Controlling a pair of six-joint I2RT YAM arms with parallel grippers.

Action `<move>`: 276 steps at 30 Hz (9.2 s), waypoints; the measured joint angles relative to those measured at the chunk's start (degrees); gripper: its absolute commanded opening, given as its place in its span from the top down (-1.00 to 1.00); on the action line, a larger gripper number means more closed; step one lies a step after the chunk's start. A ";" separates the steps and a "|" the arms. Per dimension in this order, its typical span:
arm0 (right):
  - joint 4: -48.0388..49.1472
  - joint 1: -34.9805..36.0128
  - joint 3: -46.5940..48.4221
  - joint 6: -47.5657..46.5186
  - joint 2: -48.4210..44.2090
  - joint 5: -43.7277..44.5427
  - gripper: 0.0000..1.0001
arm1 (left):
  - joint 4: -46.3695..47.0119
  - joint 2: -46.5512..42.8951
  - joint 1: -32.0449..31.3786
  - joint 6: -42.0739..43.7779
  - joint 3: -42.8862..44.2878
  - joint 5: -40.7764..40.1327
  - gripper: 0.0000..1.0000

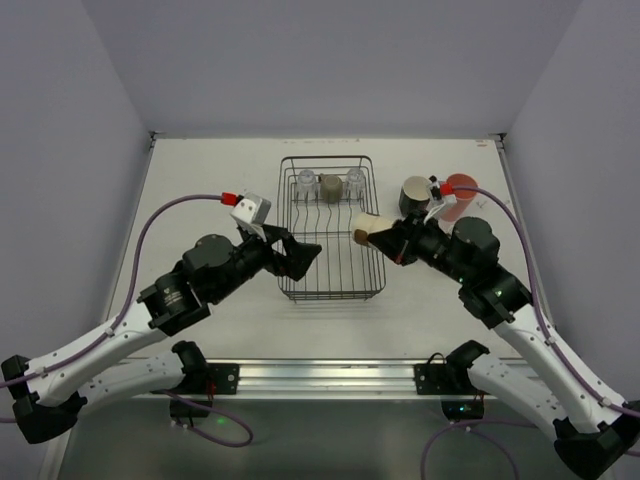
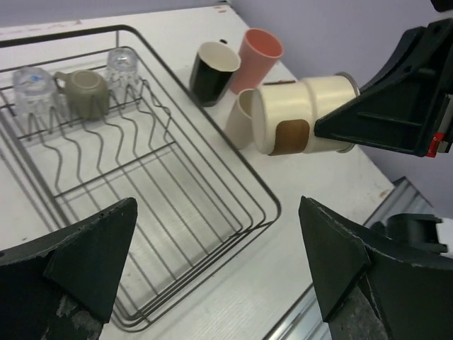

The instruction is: Unload the cups from the dish rack

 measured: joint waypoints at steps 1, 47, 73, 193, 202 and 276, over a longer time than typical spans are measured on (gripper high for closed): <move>-5.05 -0.04 0.68 -0.96 -0.35 3.04 1.00 | -1.64 -0.66 0.00 1.22 0.35 -1.16 -1.00; -37.79 -0.24 5.29 -5.40 25.97 32.04 -0.05 | -20.39 -6.95 0.46 13.73 -0.68 -16.94 -1.00; -26.84 -0.15 59.56 -20.79 67.08 33.68 0.00 | -17.38 -6.73 6.84 13.70 -2.86 -17.00 -1.00; 32.70 1.31 -3.63 14.64 22.80 -8.31 -0.98 | 5.16 19.34 24.28 -5.60 7.93 -5.44 1.00; 15.43 1.31 -1.92 1.86 19.39 0.17 -0.98 | -6.45 40.22 46.47 -5.75 20.50 -1.77 1.00; -22.21 1.84 72.50 -25.70 85.29 18.86 -0.54 | -3.43 -5.53 39.50 4.74 -6.29 30.49 -1.00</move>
